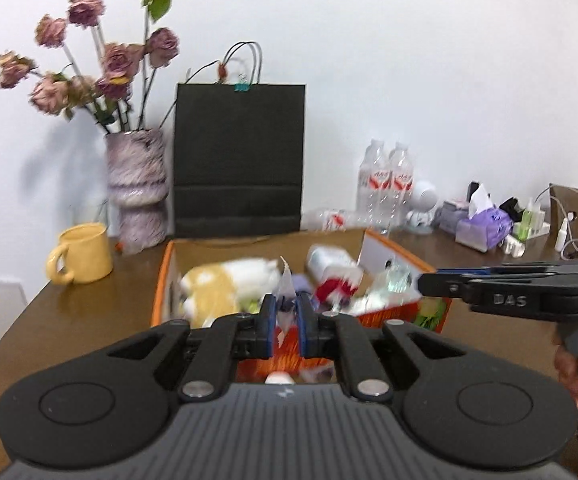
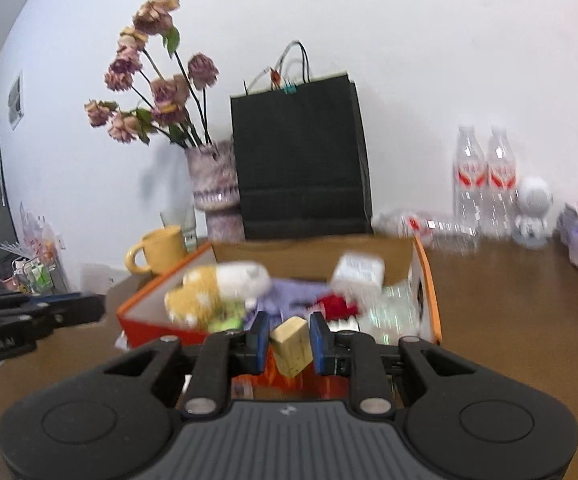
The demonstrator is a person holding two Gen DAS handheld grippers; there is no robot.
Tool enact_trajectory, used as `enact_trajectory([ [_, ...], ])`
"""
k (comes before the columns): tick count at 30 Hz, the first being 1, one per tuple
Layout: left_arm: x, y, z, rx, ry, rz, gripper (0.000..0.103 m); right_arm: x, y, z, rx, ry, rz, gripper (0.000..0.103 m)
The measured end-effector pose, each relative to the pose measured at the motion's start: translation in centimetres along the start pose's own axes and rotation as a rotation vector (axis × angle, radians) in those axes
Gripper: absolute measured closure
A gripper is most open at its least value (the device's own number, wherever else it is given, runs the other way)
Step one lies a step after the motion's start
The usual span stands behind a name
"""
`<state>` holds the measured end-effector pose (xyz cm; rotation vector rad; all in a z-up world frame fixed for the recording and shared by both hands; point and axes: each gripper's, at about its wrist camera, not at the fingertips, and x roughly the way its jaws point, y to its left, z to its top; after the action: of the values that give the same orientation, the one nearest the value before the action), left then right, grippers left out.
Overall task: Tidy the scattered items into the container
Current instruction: 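Carry the soap bar and clear packet over the box and open both tools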
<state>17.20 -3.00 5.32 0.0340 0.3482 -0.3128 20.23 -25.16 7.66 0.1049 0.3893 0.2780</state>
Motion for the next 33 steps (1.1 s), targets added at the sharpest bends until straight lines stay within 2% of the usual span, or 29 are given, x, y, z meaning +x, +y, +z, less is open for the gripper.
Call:
enact_trajectory([
  [5,5.0,0.0,0.8,0.004,0.018,-0.017,0.092,3.5,0.2,2.0,-0.024,0.002,-0.009,0.083],
  [11,11.1,1.9,0.1,-0.042,0.069,0.003,0.092,9.2,-0.1,1.7,-0.031,0.08,0.005,0.083],
  [16,12.8,2.7,-0.8,-0.037,0.08,0.02,0.092,12.0,-0.1,1.3,-0.057,0.114,0.012,0.083],
  [21,13.2,3.2,-1.3,-0.042,0.088,0.029,0.089,13.0,-0.2,1.1,-0.067,0.132,0.017,0.083],
  [23,13.1,3.2,-1.4,-0.043,0.081,0.031,0.075,13.1,-0.2,1.0,-0.067,0.143,0.015,0.082],
  [24,12.9,3.2,-1.5,-0.043,0.075,0.036,0.06,13.1,-0.2,0.9,-0.066,0.146,0.013,0.082],
  [25,12.7,3.1,-1.5,-0.04,0.066,0.046,0.05,13.0,-0.2,0.9,-0.07,0.146,0.009,0.078],
  [28,12.0,2.9,-1.3,-0.026,0.037,0.062,0.037,12.4,-0.2,1.0,-0.067,0.132,-0.004,0.056],
  [31,11.5,2.9,-1.3,-0.04,0.026,0.077,0.026,11.8,-0.2,1.1,-0.067,0.115,-0.023,0.049],
  [33,11.2,3.0,-1.3,-0.046,0.021,0.084,0.021,11.5,-0.3,1.1,-0.059,0.11,-0.034,0.044],
])
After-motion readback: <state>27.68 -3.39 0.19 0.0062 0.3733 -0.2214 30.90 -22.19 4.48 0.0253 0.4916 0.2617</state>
